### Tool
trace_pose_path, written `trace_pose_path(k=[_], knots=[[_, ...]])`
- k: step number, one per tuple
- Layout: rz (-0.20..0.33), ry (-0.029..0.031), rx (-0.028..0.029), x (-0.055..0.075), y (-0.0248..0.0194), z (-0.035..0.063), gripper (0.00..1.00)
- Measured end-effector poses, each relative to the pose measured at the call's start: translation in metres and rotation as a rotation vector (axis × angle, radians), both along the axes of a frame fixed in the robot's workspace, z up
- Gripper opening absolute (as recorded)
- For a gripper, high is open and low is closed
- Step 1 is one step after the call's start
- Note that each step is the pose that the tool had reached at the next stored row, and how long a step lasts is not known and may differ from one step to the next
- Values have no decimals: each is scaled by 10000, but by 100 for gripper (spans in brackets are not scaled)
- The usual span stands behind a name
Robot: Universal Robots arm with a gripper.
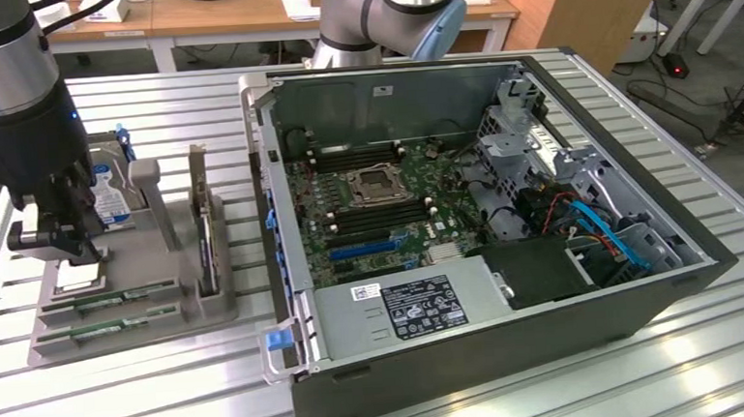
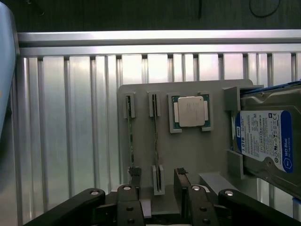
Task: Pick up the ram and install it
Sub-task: 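Pick up the ram and move it above insertion slot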
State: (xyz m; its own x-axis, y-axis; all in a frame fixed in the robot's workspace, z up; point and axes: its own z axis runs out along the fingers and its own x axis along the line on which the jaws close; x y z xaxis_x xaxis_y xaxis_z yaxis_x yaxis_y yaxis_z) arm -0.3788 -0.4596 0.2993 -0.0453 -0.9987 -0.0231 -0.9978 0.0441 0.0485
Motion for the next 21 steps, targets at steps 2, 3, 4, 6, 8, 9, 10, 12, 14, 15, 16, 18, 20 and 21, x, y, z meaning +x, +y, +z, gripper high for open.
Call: trace_pose_path(k=[2, 3, 4, 6, 8, 9, 10, 12, 14, 15, 16, 18, 20, 21], knots=[[1, -1, 1, 0, -4, -1, 41], [3, -2, 1, 1, -11, -1, 41], [1, -1, 0, 0, -19, -1, 41], [0, 0, 0, 0, -48, 0, 41], [1, -1, 0, 0, -86, -1, 41], [0, -1, 0, 0, -104, -1, 41], [1, 0, 0, 0, -121, 0, 41], [0, 0, -1, 0, -156, 0, 41], [0, -1, 0, 0, -187, -1, 41], [0, -1, 0, 0, -199, 0, 41], [1, 0, -1, 0, -207, -1, 41], [0, -1, 0, 0, -216, -6, 41], [-1, -1, 0, 0, -221, -19, 41], [-2, 0, -1, -1, -223, -27, 41]])
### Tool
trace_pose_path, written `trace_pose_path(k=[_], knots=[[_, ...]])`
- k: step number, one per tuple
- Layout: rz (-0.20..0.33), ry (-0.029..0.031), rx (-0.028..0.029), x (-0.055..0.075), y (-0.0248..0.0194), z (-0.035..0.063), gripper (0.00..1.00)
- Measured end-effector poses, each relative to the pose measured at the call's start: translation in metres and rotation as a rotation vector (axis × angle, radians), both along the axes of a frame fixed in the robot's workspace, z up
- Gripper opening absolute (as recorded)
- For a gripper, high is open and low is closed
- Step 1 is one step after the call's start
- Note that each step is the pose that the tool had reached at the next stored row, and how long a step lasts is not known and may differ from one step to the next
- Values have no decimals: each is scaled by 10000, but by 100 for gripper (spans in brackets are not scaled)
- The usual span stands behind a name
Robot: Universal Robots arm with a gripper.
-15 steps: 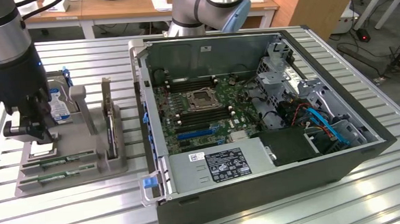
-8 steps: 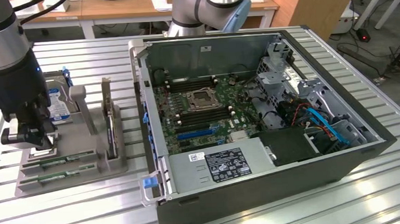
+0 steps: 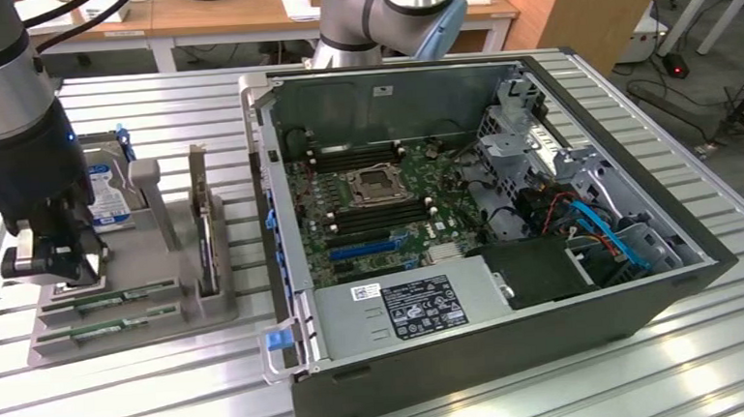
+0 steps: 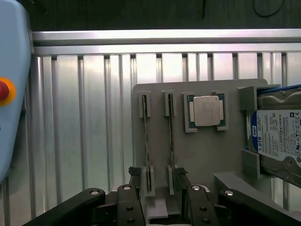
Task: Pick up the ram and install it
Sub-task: 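Pick up the ram and move it above insertion slot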
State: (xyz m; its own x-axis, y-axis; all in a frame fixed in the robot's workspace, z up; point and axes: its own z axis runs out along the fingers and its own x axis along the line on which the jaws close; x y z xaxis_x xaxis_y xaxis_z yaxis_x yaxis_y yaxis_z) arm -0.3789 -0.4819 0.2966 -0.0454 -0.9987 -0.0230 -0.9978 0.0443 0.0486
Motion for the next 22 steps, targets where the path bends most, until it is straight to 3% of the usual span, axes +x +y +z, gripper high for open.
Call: trace_pose_path(k=[13, 22], knots=[[2, -3, 3, 1, -4, -58, 41], [2, -1, 0, 1, -4, -193, 41]])
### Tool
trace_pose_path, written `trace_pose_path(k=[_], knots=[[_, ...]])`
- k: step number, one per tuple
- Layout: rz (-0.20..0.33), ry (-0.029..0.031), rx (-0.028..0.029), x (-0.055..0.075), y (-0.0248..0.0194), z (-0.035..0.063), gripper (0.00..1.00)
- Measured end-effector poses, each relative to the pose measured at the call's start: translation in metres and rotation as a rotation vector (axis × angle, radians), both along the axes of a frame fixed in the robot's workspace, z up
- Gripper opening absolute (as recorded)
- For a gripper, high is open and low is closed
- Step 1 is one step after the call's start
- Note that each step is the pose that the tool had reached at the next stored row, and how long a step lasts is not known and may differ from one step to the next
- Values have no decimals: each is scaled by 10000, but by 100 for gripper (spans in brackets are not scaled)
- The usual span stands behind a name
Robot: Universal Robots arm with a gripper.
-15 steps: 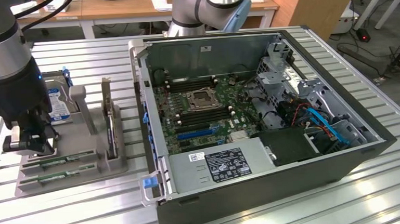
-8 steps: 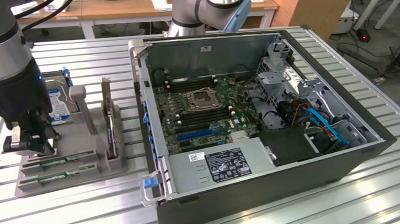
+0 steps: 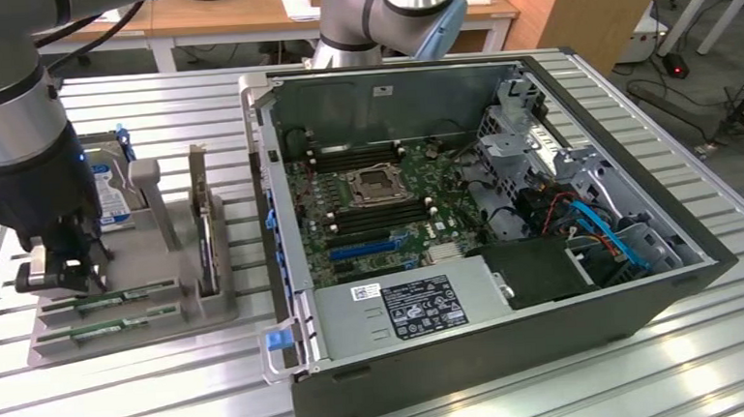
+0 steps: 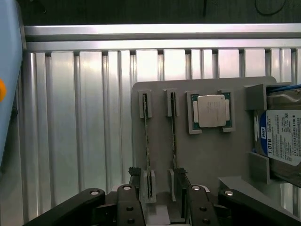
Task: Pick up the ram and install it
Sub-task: 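Pick up the ram and move it above insertion slot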
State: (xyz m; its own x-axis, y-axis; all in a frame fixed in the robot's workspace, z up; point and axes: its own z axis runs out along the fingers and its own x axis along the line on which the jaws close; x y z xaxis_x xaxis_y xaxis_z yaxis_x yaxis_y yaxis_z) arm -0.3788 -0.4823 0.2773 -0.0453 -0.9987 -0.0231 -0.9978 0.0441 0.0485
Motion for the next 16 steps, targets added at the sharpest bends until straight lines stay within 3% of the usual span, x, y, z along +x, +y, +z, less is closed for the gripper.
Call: trace_pose_path(k=[12, 16], knots=[[1, 0, 0, 0, 0, -176, 41], [0, 1, -1, 0, 0, -185, 41]])
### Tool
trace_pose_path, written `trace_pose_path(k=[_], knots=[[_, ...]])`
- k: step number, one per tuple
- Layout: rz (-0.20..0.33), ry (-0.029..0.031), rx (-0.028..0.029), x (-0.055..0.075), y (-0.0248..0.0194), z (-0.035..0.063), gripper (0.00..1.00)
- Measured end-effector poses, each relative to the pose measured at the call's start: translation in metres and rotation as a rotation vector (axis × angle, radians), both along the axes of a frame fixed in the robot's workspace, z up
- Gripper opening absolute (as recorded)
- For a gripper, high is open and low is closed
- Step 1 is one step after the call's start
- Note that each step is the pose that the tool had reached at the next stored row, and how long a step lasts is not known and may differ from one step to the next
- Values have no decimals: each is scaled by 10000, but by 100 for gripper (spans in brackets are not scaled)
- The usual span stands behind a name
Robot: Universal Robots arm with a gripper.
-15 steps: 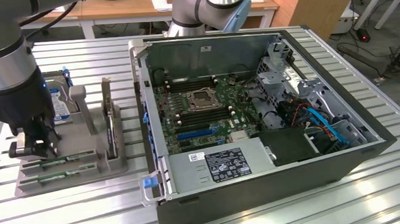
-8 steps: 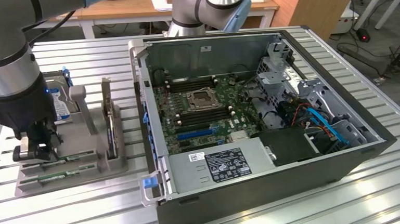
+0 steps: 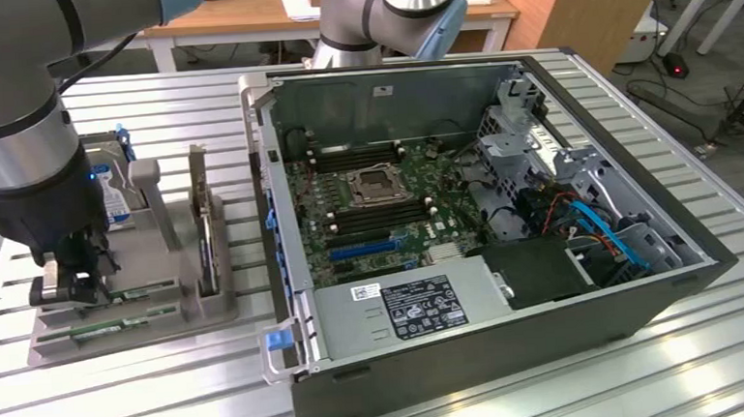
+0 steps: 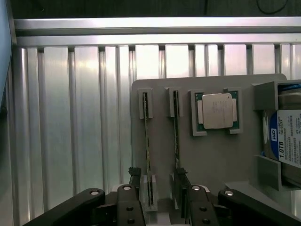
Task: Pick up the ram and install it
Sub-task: 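Pick up the ram and move it above insertion slot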
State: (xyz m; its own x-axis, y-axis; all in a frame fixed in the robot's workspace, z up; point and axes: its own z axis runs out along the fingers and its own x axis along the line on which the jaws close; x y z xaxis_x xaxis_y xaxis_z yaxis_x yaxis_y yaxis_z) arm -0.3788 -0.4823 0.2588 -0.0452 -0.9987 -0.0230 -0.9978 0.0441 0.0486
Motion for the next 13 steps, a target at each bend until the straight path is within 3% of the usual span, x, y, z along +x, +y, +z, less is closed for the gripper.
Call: trace_pose_path(k=[6, 13], knots=[[1, -1, 0, 0, -64, -1, 41], [0, -2, 1, 0, -64, -71, 41]])
